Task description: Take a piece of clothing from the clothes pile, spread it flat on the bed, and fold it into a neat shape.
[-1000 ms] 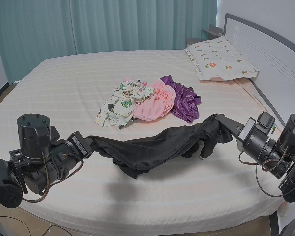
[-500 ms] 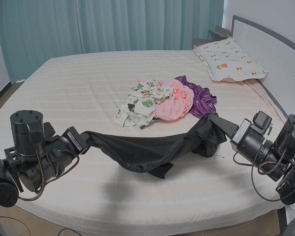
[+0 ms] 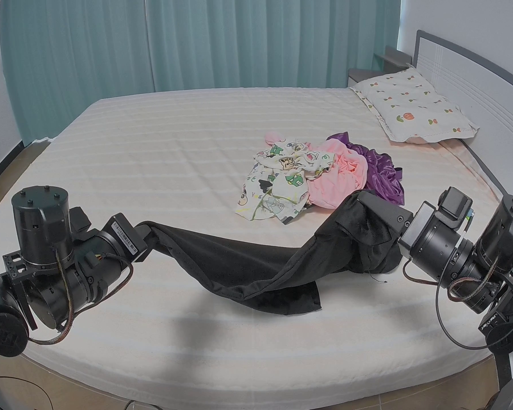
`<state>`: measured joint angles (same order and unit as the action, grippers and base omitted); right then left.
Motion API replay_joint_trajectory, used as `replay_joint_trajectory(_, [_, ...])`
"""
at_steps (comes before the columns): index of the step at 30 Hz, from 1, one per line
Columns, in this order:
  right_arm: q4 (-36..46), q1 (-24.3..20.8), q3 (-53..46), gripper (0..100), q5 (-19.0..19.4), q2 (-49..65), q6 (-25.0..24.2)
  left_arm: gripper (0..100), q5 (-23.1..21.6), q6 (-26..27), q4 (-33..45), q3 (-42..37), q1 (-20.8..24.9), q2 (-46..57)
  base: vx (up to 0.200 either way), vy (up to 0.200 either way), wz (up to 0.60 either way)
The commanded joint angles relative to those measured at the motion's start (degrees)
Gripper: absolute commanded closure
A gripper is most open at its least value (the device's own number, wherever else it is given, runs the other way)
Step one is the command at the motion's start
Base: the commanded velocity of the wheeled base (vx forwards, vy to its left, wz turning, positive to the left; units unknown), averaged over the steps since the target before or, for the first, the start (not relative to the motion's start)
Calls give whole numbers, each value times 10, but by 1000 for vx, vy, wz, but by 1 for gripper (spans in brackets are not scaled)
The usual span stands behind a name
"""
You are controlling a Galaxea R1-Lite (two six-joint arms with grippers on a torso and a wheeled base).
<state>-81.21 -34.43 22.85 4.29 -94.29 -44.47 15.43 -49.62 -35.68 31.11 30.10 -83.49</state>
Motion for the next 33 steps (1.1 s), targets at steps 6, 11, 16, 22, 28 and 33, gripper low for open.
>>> replay_joint_trajectory(6, [0,-7,4,100,0,3,4,100,0,0,0,3,-9,1,0,200,0])
replay_joint_trajectory(11, [0,-9,4,100,0,3,5,100,0,0,0,3,-9,3,0,200,0])
replay_joint_trajectory(16, [-1,-8,4,100,0,3,5,100,0,0,0,3,-10,7,0,200,0])
replay_joint_trajectory(22, [-1,-8,4,100,0,3,9,100,-1,0,2,6,-13,13,0,200,0])
replay_joint_trajectory(28, [-1,-6,2,100,0,6,8,100,-13,0,3,4,-13,11,0,200,0])
replay_joint_trajectory(33, [-1,8,-3,100,0,5,8,100,-15,0,3,2,-13,13,0,200,0])
